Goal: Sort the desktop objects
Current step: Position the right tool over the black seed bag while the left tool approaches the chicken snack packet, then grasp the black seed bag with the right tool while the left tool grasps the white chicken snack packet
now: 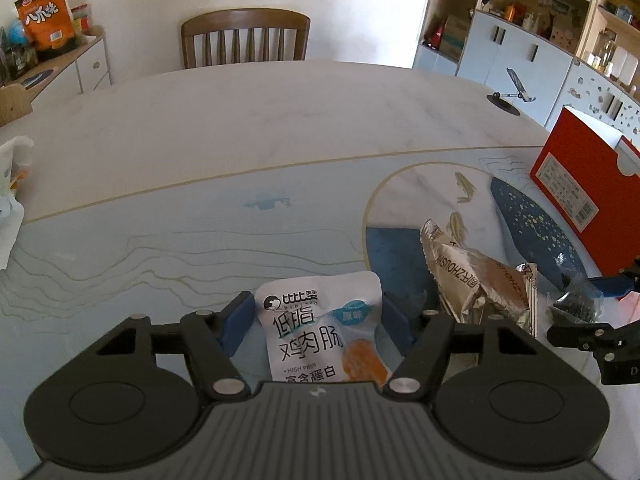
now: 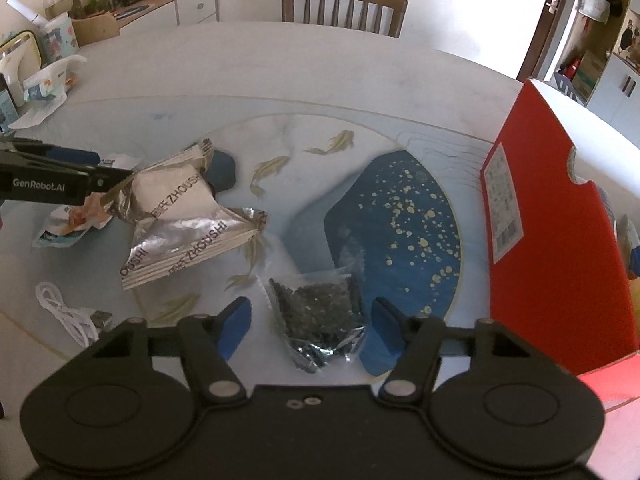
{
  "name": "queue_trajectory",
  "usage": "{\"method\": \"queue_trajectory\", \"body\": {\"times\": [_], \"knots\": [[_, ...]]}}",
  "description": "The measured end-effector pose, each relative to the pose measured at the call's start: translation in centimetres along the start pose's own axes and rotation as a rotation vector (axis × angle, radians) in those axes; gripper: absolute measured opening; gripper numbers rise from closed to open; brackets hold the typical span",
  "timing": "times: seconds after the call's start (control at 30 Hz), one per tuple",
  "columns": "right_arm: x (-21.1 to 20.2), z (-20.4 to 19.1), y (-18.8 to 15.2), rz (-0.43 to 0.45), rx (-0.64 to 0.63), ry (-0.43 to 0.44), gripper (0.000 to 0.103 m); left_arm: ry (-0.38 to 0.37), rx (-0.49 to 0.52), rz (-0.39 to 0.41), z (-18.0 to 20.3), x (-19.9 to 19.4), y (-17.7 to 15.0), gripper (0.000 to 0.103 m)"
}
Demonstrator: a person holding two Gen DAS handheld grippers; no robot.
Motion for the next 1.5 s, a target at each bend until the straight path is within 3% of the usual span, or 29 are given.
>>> {"method": "queue_trajectory", "body": {"times": [0.4,1.0,1.5], "knots": [[-0.7,0.6,0.2,0.015,0.031,0.002,0.036,-0.026,-0.041,0.004,-0.8,-0.4,-0.1,0.064],[-4.0,0.1,0.4,0.058,0.033,0.008,0.035,-0.072,-0.099,0.006,-1.5,-4.3,-0.4,0.062],[-8.4,-0.1,0.4,0.107,0.048,0.021,0.035,-0.143,-0.09,0.041,1.2,-9.8,0.1,0.062]]}}
Point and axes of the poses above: each gripper's, at about its wrist camera, not at the fingertips, and x roughly the way its jaws point, z to its right, y to its top, the point moved 9 cm from there along x, roughly the way its jaws point, and after that the axes turned 8 degrees about y, right-handed, at the moved point
